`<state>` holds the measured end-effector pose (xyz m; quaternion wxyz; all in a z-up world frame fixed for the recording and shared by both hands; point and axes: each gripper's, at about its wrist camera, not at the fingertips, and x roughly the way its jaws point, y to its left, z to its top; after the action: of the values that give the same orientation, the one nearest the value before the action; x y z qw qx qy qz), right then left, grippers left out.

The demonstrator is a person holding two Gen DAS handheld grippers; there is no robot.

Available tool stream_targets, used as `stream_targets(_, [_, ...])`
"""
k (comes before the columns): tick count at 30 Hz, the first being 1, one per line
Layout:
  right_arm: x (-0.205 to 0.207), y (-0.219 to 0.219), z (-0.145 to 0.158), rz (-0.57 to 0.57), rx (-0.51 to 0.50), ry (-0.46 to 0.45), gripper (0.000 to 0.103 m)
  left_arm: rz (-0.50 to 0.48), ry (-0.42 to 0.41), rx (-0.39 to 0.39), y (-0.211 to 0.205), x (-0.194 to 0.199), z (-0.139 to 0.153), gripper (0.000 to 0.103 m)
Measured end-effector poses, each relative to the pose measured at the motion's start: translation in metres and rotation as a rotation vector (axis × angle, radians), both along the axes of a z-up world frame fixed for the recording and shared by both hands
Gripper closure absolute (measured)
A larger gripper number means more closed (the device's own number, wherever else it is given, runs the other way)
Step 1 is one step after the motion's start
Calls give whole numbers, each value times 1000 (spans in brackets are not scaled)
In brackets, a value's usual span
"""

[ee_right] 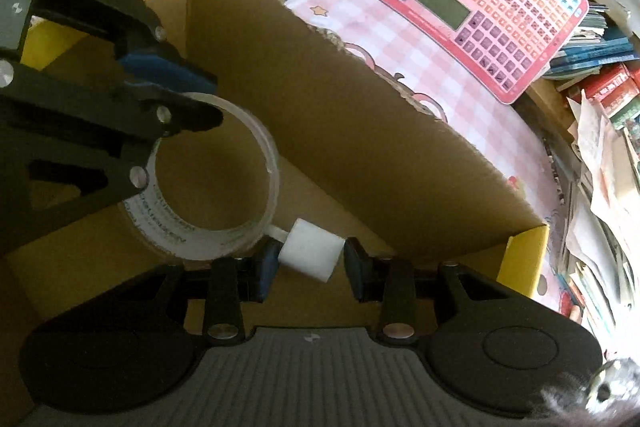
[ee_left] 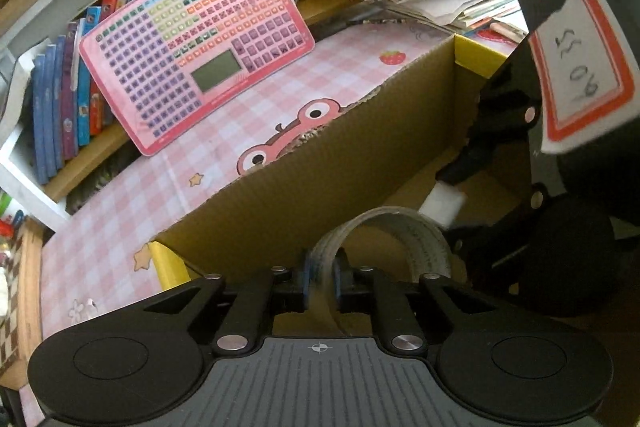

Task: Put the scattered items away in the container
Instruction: 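Lower tape roll into box and open left gripper while right gripper releases adapter inside, then withdraw both open grippers up out of the yellow box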

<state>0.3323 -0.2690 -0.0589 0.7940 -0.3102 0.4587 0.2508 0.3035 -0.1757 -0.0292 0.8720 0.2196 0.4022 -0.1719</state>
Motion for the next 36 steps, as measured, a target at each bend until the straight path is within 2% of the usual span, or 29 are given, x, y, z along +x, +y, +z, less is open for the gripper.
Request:
stream_targets(2, [2,2,2,6,4,-8,53,4,-2,-7,0,0,1,76])
stream_targets(3, [2,2,3,4,7,-9,53,2,-3,-12,1,-2,2,67])
stream_targets(5, [-1,1,8,-1,18,-16,53,1,-16,-14,1,-7,4,42])
stream_targets(8, [-7,-4,17,-11,36,-37,49,3,-62,-22,2,-17,14,27])
stream_targets(12, [-22,-15,33,-45,90,-72,44,33,-109,-76,10,-31,31,21])
stream_targets(14, [-31,-22,45,-80,134,-118,43,49,-132,-99,15,-39,40,17])
stream_targets(18, [-50,-34,70,-150,225,-179,43,82,-177,-152,26,-60,58,16])
stream_targets(24, [-86,-45,99,-189,326,-235,43,136,-215,-222,44,-93,77,12])
stream_targets(28, [-110,-50,110,-211,381,-261,43,182,-233,-261,55,-114,84,11])
stream_targets(33, [-143,-57,118,-262,454,-337,43,288,-239,-343,72,-136,89,11])
stream_targets(36, [-164,-60,120,-299,482,-383,41,338,-259,-365,79,-155,90,11])
